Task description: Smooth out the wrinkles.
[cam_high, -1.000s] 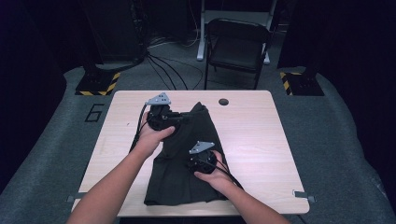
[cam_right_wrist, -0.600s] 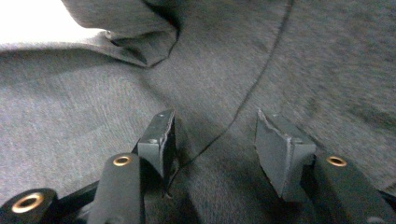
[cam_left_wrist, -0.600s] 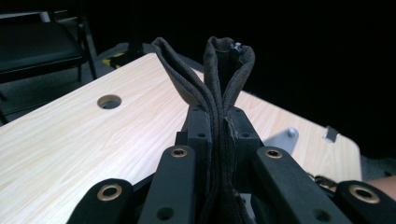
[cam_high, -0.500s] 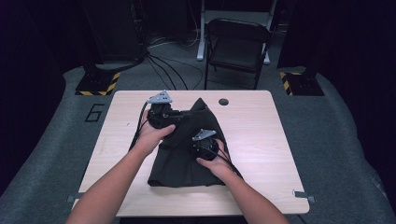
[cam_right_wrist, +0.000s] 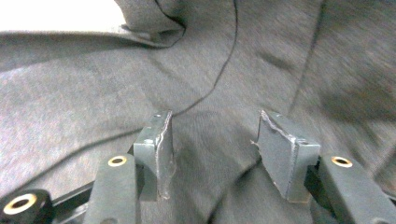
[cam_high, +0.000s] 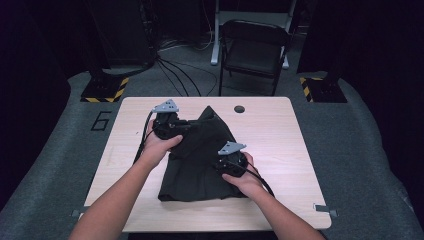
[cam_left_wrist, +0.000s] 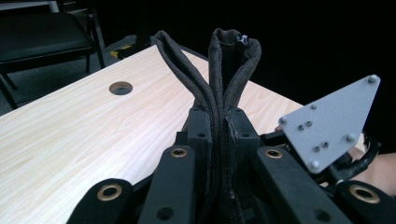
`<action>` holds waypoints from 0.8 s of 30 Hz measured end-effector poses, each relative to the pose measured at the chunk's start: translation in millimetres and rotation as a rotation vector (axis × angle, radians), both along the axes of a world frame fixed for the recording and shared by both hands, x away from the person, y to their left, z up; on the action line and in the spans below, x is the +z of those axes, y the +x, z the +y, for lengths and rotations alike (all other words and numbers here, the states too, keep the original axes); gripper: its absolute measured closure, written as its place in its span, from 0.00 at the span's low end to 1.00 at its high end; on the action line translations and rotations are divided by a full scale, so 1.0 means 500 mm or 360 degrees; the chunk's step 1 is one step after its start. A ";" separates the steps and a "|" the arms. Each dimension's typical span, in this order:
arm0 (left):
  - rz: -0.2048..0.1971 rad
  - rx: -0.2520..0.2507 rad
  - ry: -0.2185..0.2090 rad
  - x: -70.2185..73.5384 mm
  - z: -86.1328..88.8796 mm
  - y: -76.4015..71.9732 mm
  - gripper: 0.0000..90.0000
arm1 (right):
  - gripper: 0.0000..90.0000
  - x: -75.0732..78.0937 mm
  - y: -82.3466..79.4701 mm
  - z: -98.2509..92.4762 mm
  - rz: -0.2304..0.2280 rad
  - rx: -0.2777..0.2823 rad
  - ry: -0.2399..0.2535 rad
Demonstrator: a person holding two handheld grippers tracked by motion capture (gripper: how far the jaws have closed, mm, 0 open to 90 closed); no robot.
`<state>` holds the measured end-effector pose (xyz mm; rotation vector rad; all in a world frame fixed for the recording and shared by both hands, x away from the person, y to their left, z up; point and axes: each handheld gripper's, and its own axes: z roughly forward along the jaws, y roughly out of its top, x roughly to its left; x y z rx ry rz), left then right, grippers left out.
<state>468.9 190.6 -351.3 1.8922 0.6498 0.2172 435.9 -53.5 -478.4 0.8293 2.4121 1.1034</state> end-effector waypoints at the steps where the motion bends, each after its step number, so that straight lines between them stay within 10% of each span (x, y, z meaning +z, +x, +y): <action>1: 0.0002 -0.0009 -0.0003 -0.001 -0.002 -0.002 0.91 | 0.51 0.000 -0.003 -0.005 0.0006 -0.0003 0.0002; 24: 0.0031 -0.0251 0.0028 -0.070 -0.034 -0.087 0.91 | 0.53 -0.015 -0.045 -0.123 0.0121 -0.0051 0.0027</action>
